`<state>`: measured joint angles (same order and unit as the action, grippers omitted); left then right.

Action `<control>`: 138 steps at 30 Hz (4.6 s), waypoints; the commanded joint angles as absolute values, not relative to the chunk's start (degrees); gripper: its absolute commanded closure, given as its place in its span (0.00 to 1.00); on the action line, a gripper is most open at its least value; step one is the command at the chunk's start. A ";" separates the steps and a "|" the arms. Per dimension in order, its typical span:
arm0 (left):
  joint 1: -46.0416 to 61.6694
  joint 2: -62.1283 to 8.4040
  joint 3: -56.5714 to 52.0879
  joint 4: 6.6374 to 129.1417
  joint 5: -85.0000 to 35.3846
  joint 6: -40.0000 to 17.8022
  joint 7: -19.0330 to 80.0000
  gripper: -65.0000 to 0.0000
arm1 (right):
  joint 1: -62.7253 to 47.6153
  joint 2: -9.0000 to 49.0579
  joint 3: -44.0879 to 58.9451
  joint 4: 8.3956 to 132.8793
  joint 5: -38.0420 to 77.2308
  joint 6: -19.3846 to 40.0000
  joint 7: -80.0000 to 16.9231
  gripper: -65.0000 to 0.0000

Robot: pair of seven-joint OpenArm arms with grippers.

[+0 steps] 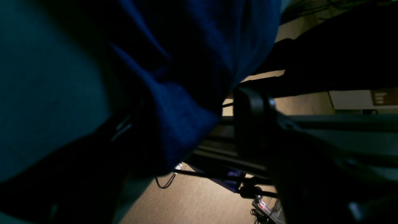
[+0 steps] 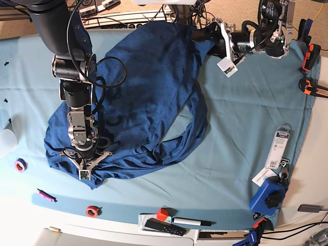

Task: Layout the t-shirt on the table in an organized manner, then fold the t-shirt properly
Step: 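Lift the shirt with both grippers and swing it across the table, then lay the shirt flat and open both grippers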

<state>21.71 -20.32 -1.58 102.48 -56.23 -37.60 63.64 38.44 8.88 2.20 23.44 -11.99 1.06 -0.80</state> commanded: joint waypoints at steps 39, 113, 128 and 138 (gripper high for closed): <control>-16.45 -21.43 -1.58 100.51 -35.55 -29.74 41.17 1.00 | 55.48 9.54 2.33 44.42 -2.37 0.58 -24.71 1.00; -29.10 -34.35 4.32 65.01 -85.00 -40.00 71.20 1.00 | 3.07 21.98 10.76 106.45 1.48 10.72 -63.24 1.00; -12.95 -35.64 4.32 65.28 -85.00 -40.00 72.42 1.00 | -11.79 23.03 22.61 106.45 1.67 12.21 -63.00 1.00; -5.72 -35.24 4.32 65.58 -85.00 -40.00 76.79 1.00 | -16.19 23.03 22.61 106.41 1.65 12.19 -64.07 1.00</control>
